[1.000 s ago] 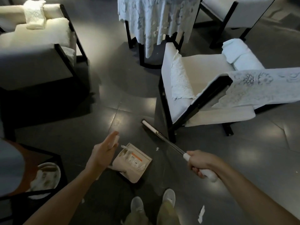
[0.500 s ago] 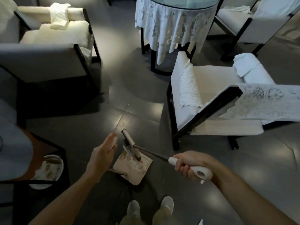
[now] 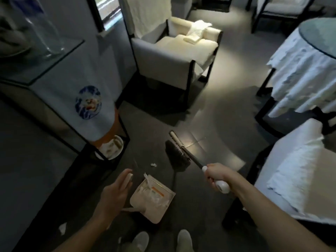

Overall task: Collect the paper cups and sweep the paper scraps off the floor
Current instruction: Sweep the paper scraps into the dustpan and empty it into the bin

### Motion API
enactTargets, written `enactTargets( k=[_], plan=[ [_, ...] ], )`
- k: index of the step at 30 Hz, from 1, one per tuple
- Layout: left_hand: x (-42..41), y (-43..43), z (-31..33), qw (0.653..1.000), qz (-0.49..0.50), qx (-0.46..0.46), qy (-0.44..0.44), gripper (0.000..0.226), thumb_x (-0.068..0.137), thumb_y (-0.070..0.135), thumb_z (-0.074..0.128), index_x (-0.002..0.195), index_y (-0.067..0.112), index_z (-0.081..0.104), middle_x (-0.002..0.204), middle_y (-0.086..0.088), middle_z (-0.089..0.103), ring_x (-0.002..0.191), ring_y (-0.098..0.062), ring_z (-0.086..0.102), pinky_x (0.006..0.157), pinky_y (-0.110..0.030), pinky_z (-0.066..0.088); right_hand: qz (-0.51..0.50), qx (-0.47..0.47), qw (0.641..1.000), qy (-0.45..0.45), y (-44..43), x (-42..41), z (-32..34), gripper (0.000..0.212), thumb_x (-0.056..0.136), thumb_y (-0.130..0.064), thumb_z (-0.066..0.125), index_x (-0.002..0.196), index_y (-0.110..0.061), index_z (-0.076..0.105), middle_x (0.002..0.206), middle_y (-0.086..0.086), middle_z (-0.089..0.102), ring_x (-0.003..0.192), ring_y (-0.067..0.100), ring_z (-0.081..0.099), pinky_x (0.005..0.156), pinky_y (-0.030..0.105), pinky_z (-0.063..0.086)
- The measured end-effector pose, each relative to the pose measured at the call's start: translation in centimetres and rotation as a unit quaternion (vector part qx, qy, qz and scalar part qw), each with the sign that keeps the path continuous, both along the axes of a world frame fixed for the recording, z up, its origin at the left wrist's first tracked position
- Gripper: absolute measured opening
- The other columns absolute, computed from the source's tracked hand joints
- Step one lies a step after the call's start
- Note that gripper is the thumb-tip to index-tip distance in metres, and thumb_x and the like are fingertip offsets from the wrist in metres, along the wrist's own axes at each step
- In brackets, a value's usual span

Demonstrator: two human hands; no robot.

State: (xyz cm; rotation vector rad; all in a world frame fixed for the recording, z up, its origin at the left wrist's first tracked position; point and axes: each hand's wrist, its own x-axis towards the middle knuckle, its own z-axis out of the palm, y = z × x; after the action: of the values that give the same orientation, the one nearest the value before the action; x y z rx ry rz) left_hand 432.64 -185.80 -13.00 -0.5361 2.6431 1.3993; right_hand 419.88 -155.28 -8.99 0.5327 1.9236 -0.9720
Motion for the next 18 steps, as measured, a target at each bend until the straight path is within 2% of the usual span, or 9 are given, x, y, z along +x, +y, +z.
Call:
enactTargets(
  k=[4, 7, 10, 13, 15, 16, 18],
  plan=[
    [3.6, -0.5, -0.9, 0.99, 0.138, -0.014, -0.021, 0.046, 0.094, 0.033, 0.055, 0.1, 0.077, 0.041, 0.078, 0.013, 0.065, 0.068, 0.001, 0.062, 0.061, -0.017, 0.044, 0.161, 0.051, 0.985, 0.046, -2.1, -3.5, -2.1, 0.028, 0.079, 0.0, 0.048, 0.103, 0.0, 0.061, 0.069, 0.013, 0.058, 0.056, 0.022, 0.055, 0.052, 0.028, 0.045],
    [5.3, 0.0, -0.6, 0.98, 0.196, -0.021, -0.035, 0.046, 0.094, 0.033, 0.055, 0.099, 0.076, 0.04, 0.076, 0.021, 0.06, 0.071, 0.008, 0.058, 0.064, -0.014, 0.043, 0.26, 0.066, 0.961, 0.063, -3.9, -4.1, -3.6, 0.027, 0.083, -0.004, 0.048, 0.107, -0.001, 0.059, 0.081, 0.015, 0.061, 0.071, 0.026, 0.057, 0.059, 0.028, 0.047],
    [5.6, 0.1, -1.6, 0.973, 0.226, -0.027, -0.032, 0.046, 0.094, 0.033, 0.053, 0.099, 0.076, 0.038, 0.078, 0.018, 0.059, 0.071, 0.003, 0.057, 0.065, -0.014, 0.041, 0.357, 0.085, 0.928, 0.055, -5.3, -3.3, -4.8, 0.031, 0.09, -0.009, 0.045, 0.12, -0.005, 0.053, 0.091, 0.015, 0.062, 0.078, 0.026, 0.058, 0.071, 0.032, 0.05],
    [4.8, 0.1, -1.5, 0.97, 0.239, -0.041, -0.024, 0.035, 0.095, 0.031, 0.053, 0.109, 0.061, 0.042, 0.077, 0.017, 0.058, 0.07, 0.001, 0.057, 0.061, -0.015, 0.041, 0.454, 0.107, 0.884, 0.037, -6.2, -0.8, -4.8, 0.035, 0.09, -0.012, 0.047, 0.125, -0.011, 0.049, 0.108, 0.013, 0.065, 0.083, 0.024, 0.06, 0.076, 0.033, 0.053],
    [4.6, 0.3, -1.3, 0.971, 0.232, -0.044, -0.026, 0.034, 0.095, 0.031, 0.051, 0.108, 0.06, 0.04, 0.076, 0.009, 0.06, 0.065, -0.007, 0.059, 0.056, -0.021, 0.043, 0.499, 0.108, 0.86, 0.023, -5.9, 1.7, -4.0, 0.034, 0.089, -0.016, 0.048, 0.123, -0.015, 0.051, 0.105, 0.01, 0.067, 0.087, 0.024, 0.063, 0.077, 0.033, 0.052],
    [4.8, 0.3, -1.4, 0.972, 0.228, -0.045, -0.027, 0.033, 0.096, 0.032, 0.05, 0.109, 0.06, 0.039, 0.077, 0.004, 0.061, 0.064, -0.011, 0.061, 0.057, -0.027, 0.046, 0.501, 0.101, 0.86, 0.005, -5.5, 2.8, -3.3, 0.037, 0.087, -0.015, 0.048, 0.123, -0.017, 0.051, 0.098, 0.008, 0.067, 0.083, 0.023, 0.063, 0.075, 0.033, 0.052],
    [5.4, 0.5, -1.4, 0.972, 0.23, -0.036, -0.034, 0.032, 0.096, 0.034, 0.049, 0.119, 0.053, 0.041, 0.083, -0.001, 0.062, 0.069, -0.018, 0.062, 0.064, -0.034, 0.051, 0.42, 0.053, 0.904, -0.067, -4.5, 4.2, -1.4, 0.05, 0.081, -0.009, 0.05, 0.13, -0.017, 0.05, 0.077, 0.006, 0.062, 0.063, 0.017, 0.057, 0.059, 0.029, 0.048]
  ],
)
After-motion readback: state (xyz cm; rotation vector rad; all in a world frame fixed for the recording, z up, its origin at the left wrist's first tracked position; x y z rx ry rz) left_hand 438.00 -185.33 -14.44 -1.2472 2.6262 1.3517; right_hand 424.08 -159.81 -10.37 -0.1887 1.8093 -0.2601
